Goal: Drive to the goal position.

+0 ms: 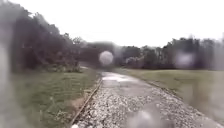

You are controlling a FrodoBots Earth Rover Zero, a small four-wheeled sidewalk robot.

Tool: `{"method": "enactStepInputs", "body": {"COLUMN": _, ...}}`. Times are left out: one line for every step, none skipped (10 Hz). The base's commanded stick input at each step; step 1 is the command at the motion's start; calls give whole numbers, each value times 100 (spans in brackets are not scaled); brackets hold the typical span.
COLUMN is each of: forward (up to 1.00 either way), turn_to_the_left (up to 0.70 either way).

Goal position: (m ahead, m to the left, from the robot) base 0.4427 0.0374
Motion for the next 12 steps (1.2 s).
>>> {"method": "enactStepInputs", "body": {"forward": 70, "turn_to_the_left": -31}}
{"method": "enactStepInputs", "body": {"forward": 70, "turn_to_the_left": -16}}
{"method": "enactStepInputs", "body": {"forward": 70, "turn_to_the_left": -2}}
{"method": "enactStepInputs", "body": {"forward": 70, "turn_to_the_left": 0}}
{"method": "enactStepInputs", "body": {"forward": 70, "turn_to_the_left": 0}}
{"method": "enactStepInputs", "body": {"forward": 70, "turn_to_the_left": 0}}
{"method": "enactStepInputs", "body": {"forward": 70, "turn_to_the_left": 0}}
{"method": "enactStepInputs", "body": {"forward": 70, "turn_to_the_left": 0}}
{"method": "enactStepInputs", "body": {"forward": 70, "turn_to_the_left": 0}}
{"method": "enactStepInputs", "body": {"forward": 70, "turn_to_the_left": 0}}
{"method": "enactStepInputs", "body": {"forward": 70, "turn_to_the_left": 0}}
{"method": "enactStepInputs", "body": {"forward": 70, "turn_to_the_left": 0}}
